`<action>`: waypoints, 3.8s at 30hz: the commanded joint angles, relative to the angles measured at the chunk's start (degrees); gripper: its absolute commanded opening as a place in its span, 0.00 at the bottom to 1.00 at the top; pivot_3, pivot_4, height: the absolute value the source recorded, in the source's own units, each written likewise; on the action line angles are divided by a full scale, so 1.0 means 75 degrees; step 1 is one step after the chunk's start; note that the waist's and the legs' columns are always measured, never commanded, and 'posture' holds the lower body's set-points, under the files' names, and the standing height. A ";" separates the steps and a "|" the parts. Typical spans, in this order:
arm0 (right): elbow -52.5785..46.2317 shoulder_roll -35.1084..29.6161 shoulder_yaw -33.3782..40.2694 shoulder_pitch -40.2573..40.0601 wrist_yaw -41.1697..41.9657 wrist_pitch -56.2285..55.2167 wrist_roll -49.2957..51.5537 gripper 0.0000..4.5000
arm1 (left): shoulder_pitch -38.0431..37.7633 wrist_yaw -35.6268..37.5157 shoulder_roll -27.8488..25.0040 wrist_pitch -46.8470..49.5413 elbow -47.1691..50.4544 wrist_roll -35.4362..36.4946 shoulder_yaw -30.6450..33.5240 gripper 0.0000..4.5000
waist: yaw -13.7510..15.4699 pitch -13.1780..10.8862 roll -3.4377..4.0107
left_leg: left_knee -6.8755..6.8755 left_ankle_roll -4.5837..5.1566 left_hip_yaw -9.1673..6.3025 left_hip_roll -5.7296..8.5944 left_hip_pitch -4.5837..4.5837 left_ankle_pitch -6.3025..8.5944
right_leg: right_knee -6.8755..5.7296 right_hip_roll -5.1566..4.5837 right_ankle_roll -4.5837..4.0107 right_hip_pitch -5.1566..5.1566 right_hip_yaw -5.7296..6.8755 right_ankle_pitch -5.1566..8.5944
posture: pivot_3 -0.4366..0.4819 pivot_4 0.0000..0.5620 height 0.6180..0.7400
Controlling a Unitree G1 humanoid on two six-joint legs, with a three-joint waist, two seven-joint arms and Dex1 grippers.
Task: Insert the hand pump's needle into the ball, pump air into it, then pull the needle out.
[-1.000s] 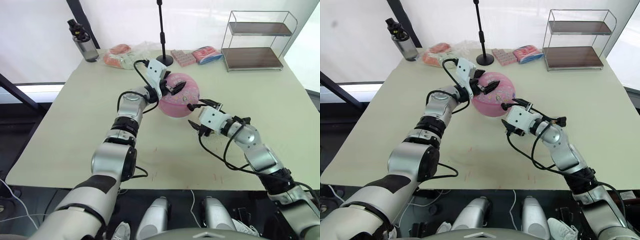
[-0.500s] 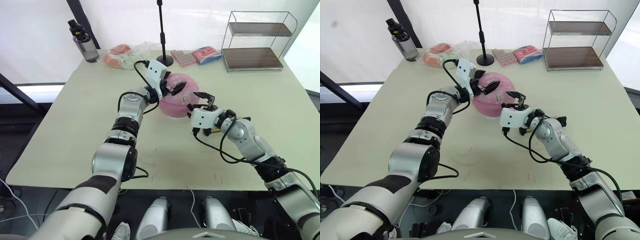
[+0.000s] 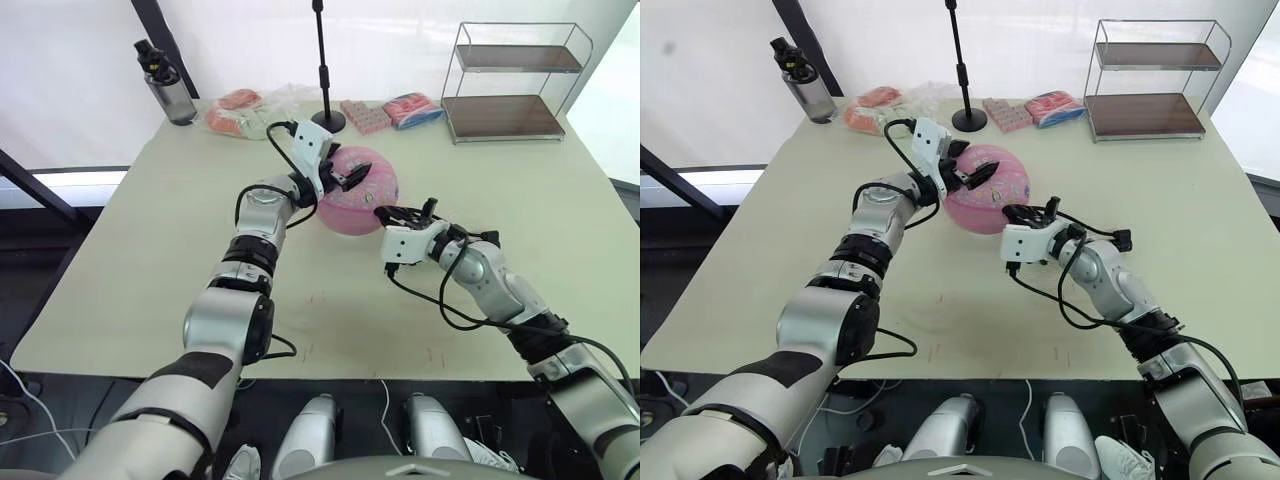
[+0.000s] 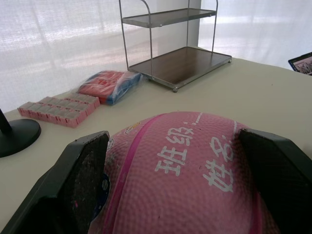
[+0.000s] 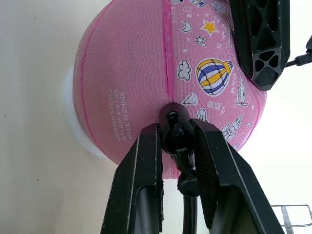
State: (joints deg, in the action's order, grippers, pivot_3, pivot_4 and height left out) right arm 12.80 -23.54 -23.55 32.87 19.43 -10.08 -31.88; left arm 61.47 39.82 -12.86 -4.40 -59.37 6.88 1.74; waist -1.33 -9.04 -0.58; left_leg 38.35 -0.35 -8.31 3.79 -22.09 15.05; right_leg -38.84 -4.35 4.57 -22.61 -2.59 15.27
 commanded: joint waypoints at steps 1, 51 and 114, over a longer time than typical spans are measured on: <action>-0.0276 0.0435 0.0533 -0.0107 -0.0048 0.0209 0.0788 0.08 | -0.0374 -0.0298 0.0198 0.0189 -0.0386 -0.0318 -0.0176 1.00 | -0.0014 0.0000 0.0000 | 0.0000 0.0000 -0.0001 0.0000 0.0000 0.0000 | 0.0000 0.0000 0.0000 0.0000 0.0000 0.0000 | 0.48 0.27 1.00; -0.3515 0.1164 0.2390 -0.2639 0.0936 0.3198 0.5070 0.08 | -0.0754 -0.2074 0.0715 0.0050 -0.1323 -0.0747 -0.0359 1.00 | 0.0330 0.0121 0.0072 | -0.0016 0.0030 -0.0202 0.0129 0.0027 0.0018 | 0.0119 -0.0097 0.0054 0.0147 0.0156 0.0037 | 0.48 0.27 1.00; -0.2410 0.0492 0.2487 -0.2907 0.1007 0.1679 0.4609 0.08 | -0.0738 0.1541 -0.0340 0.2040 0.4218 0.1349 0.0187 1.00 | -0.0057 0.0116 0.0037 | -0.0117 -0.0004 -0.0196 0.0146 -0.0086 -0.0005 | 0.0112 -0.0083 0.0055 -0.0064 0.0058 0.0041 | 0.48 0.27 1.00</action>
State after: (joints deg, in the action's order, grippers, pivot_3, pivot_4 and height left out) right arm -4.56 -19.31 -6.35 10.80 27.05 3.94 2.38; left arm 56.54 48.73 -14.21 10.14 -31.43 15.12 2.39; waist -1.76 -8.17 -0.31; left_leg 37.47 -0.38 -9.78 4.88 -22.73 15.01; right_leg -38.02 -4.98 4.97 -23.11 -2.16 15.57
